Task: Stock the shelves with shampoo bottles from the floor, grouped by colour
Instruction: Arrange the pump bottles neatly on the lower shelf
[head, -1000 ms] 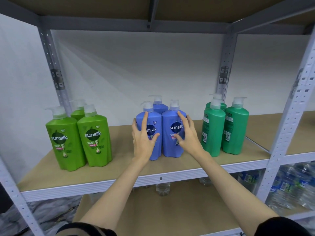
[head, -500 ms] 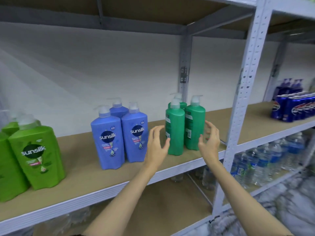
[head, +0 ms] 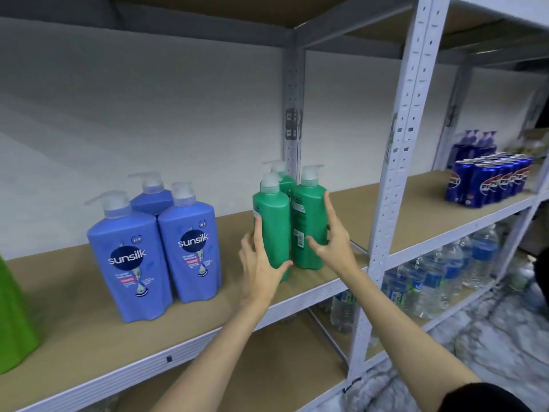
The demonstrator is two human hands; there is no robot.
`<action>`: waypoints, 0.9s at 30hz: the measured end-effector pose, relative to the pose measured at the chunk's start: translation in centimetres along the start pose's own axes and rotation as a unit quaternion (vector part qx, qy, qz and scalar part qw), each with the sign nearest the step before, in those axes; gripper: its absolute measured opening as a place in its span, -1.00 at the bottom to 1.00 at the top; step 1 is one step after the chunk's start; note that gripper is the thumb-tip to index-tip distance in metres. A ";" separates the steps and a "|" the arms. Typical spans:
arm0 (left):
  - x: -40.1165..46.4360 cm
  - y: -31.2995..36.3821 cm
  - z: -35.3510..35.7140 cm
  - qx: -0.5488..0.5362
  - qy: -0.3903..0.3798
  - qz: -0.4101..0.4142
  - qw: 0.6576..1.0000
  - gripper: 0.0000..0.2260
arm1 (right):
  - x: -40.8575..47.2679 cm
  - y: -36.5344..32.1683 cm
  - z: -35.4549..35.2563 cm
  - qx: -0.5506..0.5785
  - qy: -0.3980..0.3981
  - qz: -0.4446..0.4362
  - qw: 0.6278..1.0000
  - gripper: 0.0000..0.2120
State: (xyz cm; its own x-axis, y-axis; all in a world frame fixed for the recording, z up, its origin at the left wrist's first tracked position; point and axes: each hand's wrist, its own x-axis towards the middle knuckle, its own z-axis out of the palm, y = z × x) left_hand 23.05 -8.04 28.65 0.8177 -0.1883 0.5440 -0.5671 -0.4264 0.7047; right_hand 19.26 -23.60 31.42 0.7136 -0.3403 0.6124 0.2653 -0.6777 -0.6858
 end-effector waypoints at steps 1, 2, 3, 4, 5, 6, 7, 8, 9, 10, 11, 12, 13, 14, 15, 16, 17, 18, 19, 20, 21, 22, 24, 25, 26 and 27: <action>0.2 -0.2 -0.1 -0.012 -0.004 0.004 1.000 0.04 | 0.0 -0.1 0.1 -0.013 0.005 -0.002 1.000 -0.05; 0.4 -0.5 -0.3 -0.030 -0.012 0.012 0.999 0.04 | -0.1 -0.2 0.3 -0.029 0.013 -0.002 0.999 -0.08; 0.7 -0.9 -0.5 -0.053 -0.024 0.021 0.998 0.04 | -0.2 -0.5 0.7 -0.049 0.029 0.001 0.998 -0.10; 0.9 -1.3 -0.7 -0.075 -0.038 0.028 0.996 0.03 | -0.4 -0.8 1.3 -0.072 0.054 0.007 0.996 -0.12; 1.1 -1.7 -0.9 -0.094 -0.051 0.031 0.994 0.02 | -0.6 -1.1 1.9 -0.097 0.083 0.014 0.992 -0.14; 1.3 -2.0 -1.1 -0.111 -0.063 0.029 0.991 0.02 | -0.9 -1.3 2.5 -0.124 0.107 0.021 0.986 -0.15; 1.6 -2.4 -1.2 -0.129 -0.074 0.024 0.989 0.01 | -1.0 -1.4 2.9 -0.152 0.122 0.026 0.981 -0.16; 1.8 -2.8 -1.4 -0.145 -0.082 0.020 0.986 0.01 | -1.2 -1.4 3.2 -0.177 0.126 0.029 0.976 -0.16; 2.0 -3.2 -1.5 -0.159 -0.090 0.016 0.983 0.00 | -1.2 -1.3 3.3 -0.192 0.123 0.029 0.973 -0.16; 2.1 -3.5 -1.6 -0.168 -0.096 0.015 0.981 -0.01 | -1.2 -1.2 3.2 -0.197 0.120 0.028 0.973 -0.17; 2.1 -3.6 -1.7 -0.172 -0.099 0.016 0.980 -0.02 | -1.2 -1.1 2.8 -0.193 0.120 0.025 0.973 -0.18; 2.0 -3.5 -1.7 -0.170 -0.097 0.020 0.980 -0.04 | -1.2 -0.9 2.4 -0.181 0.125 0.022 0.975 -0.18; 1.9 -3.3 -1.7 -0.162 -0.090 0.027 0.982 -0.05 | -1.2 -0.9 1.9 -0.160 0.132 0.019 0.978 -0.17; 1.8 -2.9 -1.6 -0.147 -0.078 0.034 0.985 -0.05 | -1.1 -0.8 1.3 -0.126 0.136 0.016 0.982 -0.15; 1.7 -2.4 -1.5 -0.126 -0.064 0.044 0.989 -0.04 | -0.8 -0.8 0.8 -0.077 0.131 0.016 0.988 -0.14; 1.7 -1.8 -1.6 -0.099 -0.050 0.057 0.992 -0.02 | -0.3 -0.9 0.1 -0.018 0.113 0.025 0.993 -0.13; 1.8 -1.1 -1.7 -0.063 -0.036 0.070 0.995 0.00 | 0.4 -0.8 -0.5 0.034 0.091 0.038 0.995 -0.12; 2.1 -0.3 -2.0 -0.014 -0.023 0.081 0.996 0.01 | 1.2 -0.8 -1.0 0.063 0.070 0.049 0.994 -0.13; 2.5 0.3 -2.2 0.044 -0.011 0.087 0.995 0.00 | 1.9 -0.7 -1.5 0.074 0.045 0.056 0.995 -0.15; 2.8 0.8 -2.4 0.097 -0.001 0.091 0.991 -0.01 | 2.6 -0.8 -1.9 0.083 0.018 0.062 0.994 -0.18; 3.1 1.1 -2.4 0.128 0.004 0.091 0.988 -0.04 | 3.2 -0.8 -2.2 0.100 -0.011 0.064 0.993 -0.22; 3.3 1.2 -2.4 0.132 0.005 0.089 0.987 -0.08 | 3.5 -0.7 -2.3 0.126 -0.035 0.068 0.989 -0.27; 3.6 1.1 -2.3 0.094 0.007 0.089 0.992 -0.15 | 3.6 -0.8 -2.4 0.170 -0.052 0.078 0.981 -0.33; 3.7 0.9 -2.3 0.075 0.009 0.092 0.993 -0.18 | 3.6 -0.7 -2.4 0.180 -0.045 0.083 0.979 -0.35; 3.7 0.7 -2.2 0.063 0.009 0.093 0.994 -0.20 | 3.5 -0.8 -2.3 0.178 -0.034 0.088 0.979 -0.37; 3.8 0.5 -2.2 0.050 0.006 0.091 0.995 -0.21 | 3.3 -0.9 -2.2 0.174 -0.021 0.092 0.980 -0.38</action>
State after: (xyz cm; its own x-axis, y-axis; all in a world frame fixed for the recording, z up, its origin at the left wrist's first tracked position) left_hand 25.69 -7.00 32.10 0.7009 -0.2598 0.6642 -0.6923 -0.4718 0.5460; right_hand 19.98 -25.52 34.94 0.7949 -0.4034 0.4532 0.3287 -0.3415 -0.8805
